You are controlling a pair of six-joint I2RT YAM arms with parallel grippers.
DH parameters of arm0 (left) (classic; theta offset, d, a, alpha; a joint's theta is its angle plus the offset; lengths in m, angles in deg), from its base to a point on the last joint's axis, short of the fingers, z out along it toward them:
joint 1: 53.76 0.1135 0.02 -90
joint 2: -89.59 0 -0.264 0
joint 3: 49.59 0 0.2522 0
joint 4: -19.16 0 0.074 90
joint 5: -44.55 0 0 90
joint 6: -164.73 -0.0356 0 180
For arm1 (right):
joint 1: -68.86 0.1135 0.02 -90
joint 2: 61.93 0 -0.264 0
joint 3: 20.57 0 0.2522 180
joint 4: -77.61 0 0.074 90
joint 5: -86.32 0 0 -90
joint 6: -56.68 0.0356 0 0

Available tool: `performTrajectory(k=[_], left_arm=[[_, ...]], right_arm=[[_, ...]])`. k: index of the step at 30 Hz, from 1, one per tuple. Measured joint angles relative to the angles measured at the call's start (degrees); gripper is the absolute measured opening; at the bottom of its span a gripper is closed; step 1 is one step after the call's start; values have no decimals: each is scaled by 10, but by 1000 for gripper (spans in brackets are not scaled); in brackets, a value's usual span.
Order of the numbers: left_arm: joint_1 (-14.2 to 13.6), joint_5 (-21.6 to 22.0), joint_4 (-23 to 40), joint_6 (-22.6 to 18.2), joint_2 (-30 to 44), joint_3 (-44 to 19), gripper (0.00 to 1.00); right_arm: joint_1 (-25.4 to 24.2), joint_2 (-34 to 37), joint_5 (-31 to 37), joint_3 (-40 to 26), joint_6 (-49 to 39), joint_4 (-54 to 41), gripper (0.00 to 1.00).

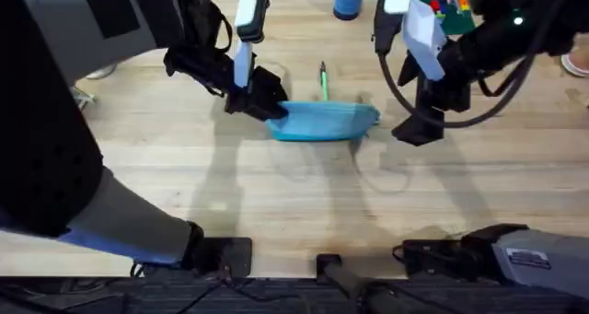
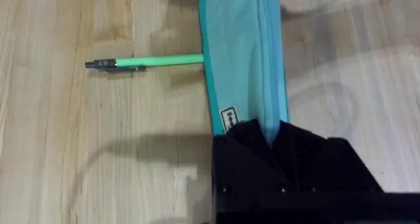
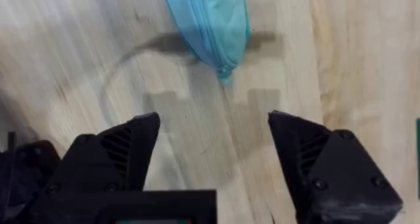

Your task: Unzip the bag, pick up the pens from the table one at a time and place them inside, then zip the bag closed.

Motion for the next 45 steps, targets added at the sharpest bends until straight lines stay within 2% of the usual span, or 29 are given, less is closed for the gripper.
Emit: performTrajectory(k=[18, 34, 37, 40, 41, 45], left_arm=[[0, 0, 0, 0, 0, 0, 42], [0, 0, 0, 0, 0, 0, 42], [0, 0, 0, 0, 0, 0, 42], [0, 0, 0, 0, 0, 0, 42], [0, 0, 0, 0, 0, 0, 42], [0, 0, 0, 0, 0, 0, 42]], right_arm=[[-1, 151, -21, 0, -44, 27, 996], [-1, 170, -22, 0, -53, 53, 977], [-1, 170, -23, 0, -54, 53, 882], [-1, 170, -22, 0, -56, 52, 693], [-1, 170, -23, 0, -55, 50, 596], [-1, 170, -22, 0, -55, 47, 87]])
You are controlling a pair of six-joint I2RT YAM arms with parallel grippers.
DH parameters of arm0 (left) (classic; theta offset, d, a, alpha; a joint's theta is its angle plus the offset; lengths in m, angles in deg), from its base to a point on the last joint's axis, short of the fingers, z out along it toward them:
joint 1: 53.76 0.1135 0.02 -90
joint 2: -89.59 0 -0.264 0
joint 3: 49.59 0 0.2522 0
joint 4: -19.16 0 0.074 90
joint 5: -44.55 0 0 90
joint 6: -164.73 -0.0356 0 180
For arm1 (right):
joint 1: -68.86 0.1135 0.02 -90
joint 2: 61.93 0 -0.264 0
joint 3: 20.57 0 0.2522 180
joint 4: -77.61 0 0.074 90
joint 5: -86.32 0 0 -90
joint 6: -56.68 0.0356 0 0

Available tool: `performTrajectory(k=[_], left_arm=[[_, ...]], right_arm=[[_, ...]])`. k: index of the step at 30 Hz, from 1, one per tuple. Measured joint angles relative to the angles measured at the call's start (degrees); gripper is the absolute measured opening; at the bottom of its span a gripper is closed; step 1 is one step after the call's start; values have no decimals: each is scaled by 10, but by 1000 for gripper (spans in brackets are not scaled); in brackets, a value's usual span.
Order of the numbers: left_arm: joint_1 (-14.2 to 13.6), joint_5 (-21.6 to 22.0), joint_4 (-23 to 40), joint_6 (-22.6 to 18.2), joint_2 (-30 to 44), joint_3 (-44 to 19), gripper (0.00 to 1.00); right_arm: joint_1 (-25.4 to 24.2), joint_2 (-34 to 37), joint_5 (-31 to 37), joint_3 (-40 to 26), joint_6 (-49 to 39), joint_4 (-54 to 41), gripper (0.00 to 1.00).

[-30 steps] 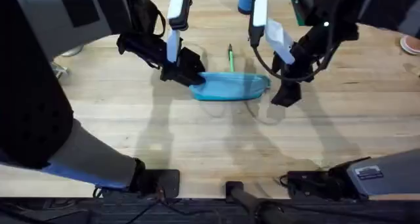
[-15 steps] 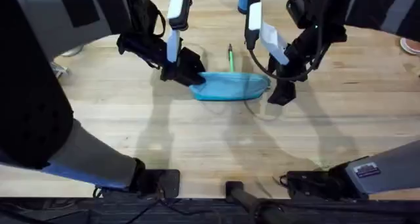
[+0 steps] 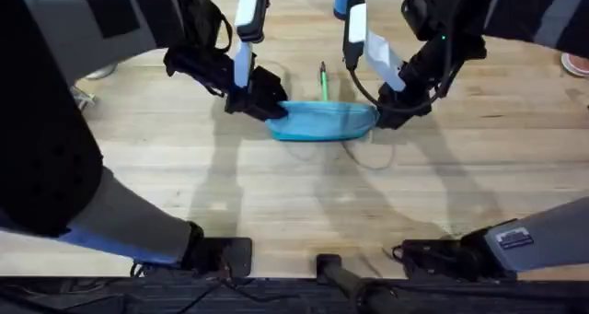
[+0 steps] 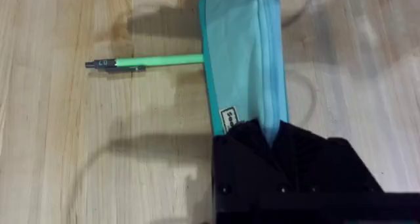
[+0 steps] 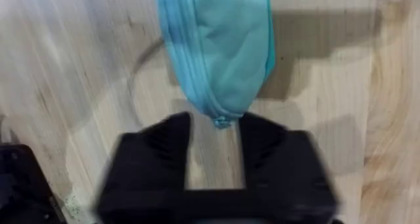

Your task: Unzip the bag, pick up the pens from the table one at a time and place them inside, then zip the bag closed.

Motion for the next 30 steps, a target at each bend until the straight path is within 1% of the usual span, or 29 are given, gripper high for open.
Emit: performTrajectory(k=[1, 3, 30], left_arm=[[0, 0, 0, 0, 0, 0, 42], [0, 0, 0, 0, 0, 0, 42], [0, 0, 0, 0, 0, 0, 42]], right_arm=[[0, 0, 0, 0, 0, 0, 47], [-1, 0, 0, 0, 0, 0, 34], [-2, -1, 0, 0, 9, -1, 31]])
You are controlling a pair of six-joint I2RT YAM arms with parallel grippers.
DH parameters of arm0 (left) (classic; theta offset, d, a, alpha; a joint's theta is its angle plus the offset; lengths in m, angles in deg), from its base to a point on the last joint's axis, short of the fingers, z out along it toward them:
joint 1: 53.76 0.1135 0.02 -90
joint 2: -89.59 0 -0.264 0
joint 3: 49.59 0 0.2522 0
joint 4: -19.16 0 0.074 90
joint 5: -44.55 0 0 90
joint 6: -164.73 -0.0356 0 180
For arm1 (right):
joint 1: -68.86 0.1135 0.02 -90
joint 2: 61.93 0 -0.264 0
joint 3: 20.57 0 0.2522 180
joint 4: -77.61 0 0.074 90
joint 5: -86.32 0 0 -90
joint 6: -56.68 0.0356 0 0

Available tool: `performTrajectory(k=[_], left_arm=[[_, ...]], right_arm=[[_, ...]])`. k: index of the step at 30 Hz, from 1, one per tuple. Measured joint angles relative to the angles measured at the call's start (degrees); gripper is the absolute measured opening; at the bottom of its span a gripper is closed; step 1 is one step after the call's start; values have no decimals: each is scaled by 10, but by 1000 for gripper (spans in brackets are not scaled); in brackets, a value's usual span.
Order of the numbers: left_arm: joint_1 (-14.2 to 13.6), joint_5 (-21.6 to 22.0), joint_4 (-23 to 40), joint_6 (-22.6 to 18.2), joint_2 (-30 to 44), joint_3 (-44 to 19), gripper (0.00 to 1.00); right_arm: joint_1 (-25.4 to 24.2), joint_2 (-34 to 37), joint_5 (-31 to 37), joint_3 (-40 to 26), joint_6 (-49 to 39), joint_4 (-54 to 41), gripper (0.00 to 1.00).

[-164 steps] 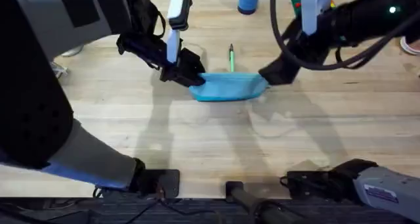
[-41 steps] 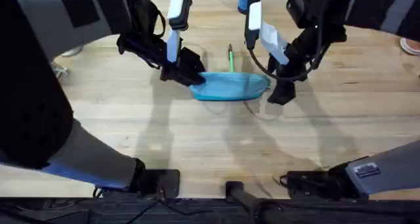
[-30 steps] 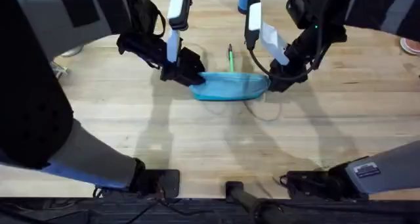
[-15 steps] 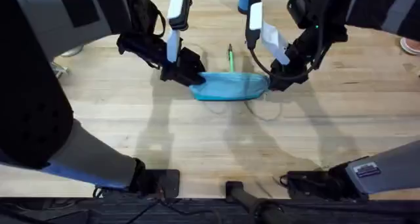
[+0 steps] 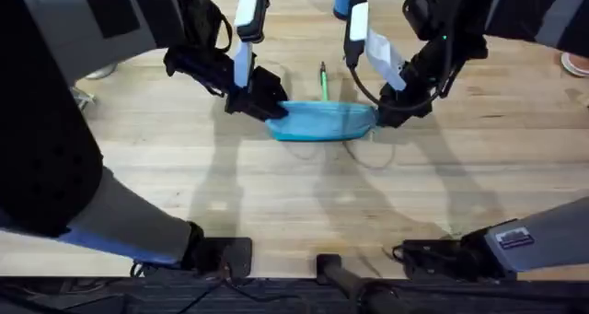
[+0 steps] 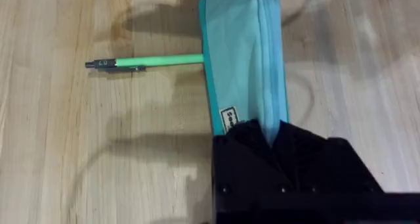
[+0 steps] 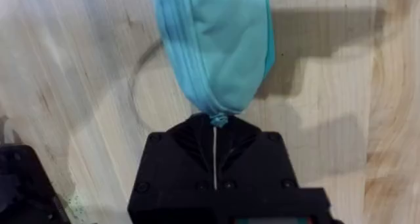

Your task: Unzip the bag, pick up the pens from the table one at a time and place them inside, then zip the bag closed.

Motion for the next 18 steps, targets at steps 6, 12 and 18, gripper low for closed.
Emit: performTrajectory(k=[6, 12, 18], left_arm=[[0, 0, 0, 0, 0, 0, 42], [0, 0, 0, 0, 0, 0, 42], [0, 0, 0, 0, 0, 0, 42]], right_arm=[[0, -22, 2, -1, 6, -4, 32], [0, -59, 2, -39, 6, -4, 31], [0, -84, 0, -68, 6, -6, 31]])
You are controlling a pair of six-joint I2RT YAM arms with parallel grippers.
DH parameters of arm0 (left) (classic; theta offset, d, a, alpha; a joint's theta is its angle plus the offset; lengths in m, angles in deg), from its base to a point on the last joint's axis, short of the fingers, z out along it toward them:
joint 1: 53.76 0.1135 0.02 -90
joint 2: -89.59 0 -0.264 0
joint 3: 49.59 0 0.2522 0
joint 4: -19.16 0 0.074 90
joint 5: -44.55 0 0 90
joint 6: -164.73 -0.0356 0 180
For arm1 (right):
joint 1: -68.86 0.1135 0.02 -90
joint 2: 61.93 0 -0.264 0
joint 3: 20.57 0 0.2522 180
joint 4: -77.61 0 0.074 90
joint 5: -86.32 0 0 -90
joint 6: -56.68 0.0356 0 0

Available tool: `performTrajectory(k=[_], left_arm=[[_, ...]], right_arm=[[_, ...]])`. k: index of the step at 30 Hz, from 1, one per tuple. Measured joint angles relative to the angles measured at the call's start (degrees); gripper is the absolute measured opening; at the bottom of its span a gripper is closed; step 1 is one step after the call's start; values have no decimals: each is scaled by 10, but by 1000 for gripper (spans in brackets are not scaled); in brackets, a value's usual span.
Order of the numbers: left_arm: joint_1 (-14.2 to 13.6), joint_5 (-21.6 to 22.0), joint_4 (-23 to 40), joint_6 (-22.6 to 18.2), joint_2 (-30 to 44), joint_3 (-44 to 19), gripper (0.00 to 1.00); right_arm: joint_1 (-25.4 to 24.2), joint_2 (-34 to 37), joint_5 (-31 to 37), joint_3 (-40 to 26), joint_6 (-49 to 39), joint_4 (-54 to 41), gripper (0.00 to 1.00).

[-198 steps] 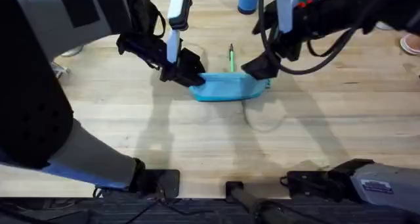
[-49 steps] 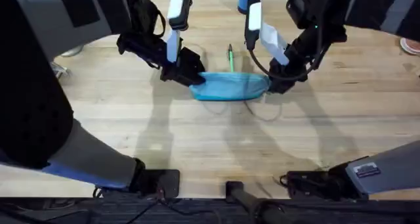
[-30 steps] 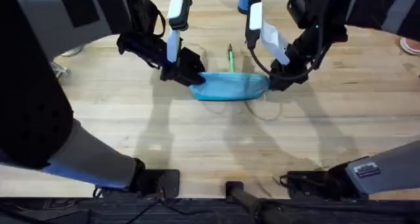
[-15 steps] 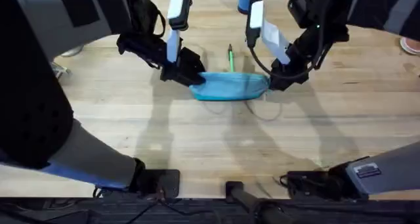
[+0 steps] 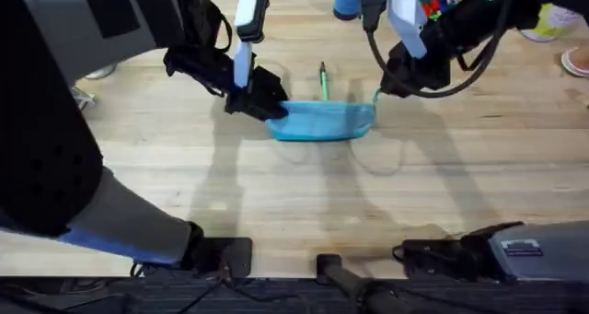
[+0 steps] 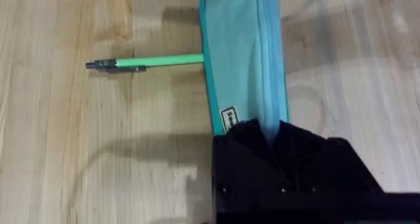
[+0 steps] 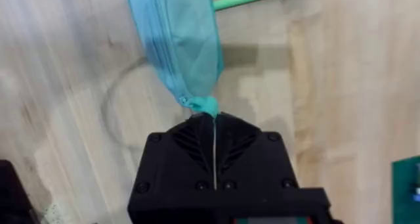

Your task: Unzip the bag, pick up the pens from the table one at a time and place them inside, then zip the bag closed.

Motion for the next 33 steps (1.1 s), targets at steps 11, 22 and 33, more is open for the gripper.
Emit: performTrajectory(k=[11, 22, 33], left_arm=[[0, 0, 0, 0, 0, 0, 42], [0, 0, 1, 0, 0, 0, 42], [0, 0, 2, 0, 0, 0, 42]], right_arm=[[0, -1, 0, -1, 0, -2, 32], [0, -1, -5, -1, 0, -2, 33], [9, -1, -65, -1, 0, 40, 34]])
